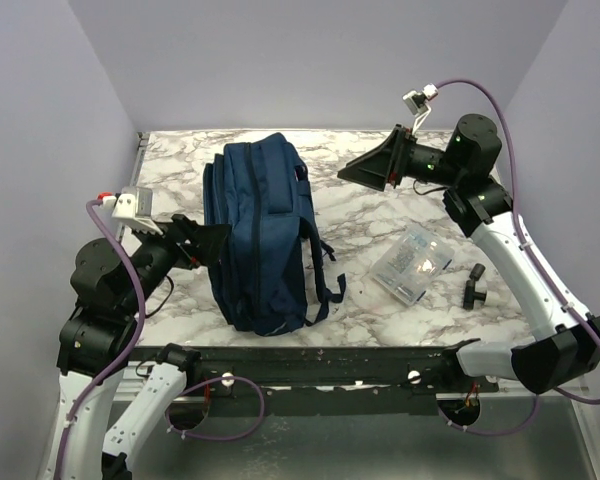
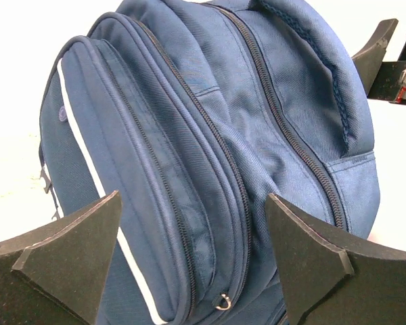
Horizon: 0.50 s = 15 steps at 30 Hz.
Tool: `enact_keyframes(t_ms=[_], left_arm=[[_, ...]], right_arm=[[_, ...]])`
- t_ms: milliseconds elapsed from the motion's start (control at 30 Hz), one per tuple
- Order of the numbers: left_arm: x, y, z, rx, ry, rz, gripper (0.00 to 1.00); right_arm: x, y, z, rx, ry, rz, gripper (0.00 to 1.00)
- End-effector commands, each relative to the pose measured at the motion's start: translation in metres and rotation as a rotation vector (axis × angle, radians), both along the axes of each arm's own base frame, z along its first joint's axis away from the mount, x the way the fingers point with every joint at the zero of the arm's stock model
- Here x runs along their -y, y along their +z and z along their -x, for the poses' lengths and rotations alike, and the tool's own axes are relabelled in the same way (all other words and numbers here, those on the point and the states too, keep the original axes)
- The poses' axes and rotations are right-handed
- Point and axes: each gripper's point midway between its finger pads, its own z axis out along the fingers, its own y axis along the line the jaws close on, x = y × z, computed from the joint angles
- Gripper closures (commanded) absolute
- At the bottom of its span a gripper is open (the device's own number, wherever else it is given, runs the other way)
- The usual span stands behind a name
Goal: Pack the student bag
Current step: Adjust the student bag at the center of the board.
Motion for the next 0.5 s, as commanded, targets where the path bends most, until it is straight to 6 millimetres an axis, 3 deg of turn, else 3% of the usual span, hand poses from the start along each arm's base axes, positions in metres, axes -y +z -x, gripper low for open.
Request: enact_keyframes(t_ms=[0,167,467], left_arm=[[-0.006,-0.004,-0.001,-0.019,0.031,-0.026,0.10],[-0.014,0.014,0.003,0.036,0.060,-0.043,0.07],[-0.019,0.032,0.009,0.082,0.074,-0.043,0.06]], right_arm=[[0.004,0.011,0.002,0.036,-0.038,0.018,0.06],[0.019,-0.001,-0.014,0.040,-0.191,0.109,0.04],[0.029,-0.008,-0.020,0.044,-0.265,0.156,0.02]])
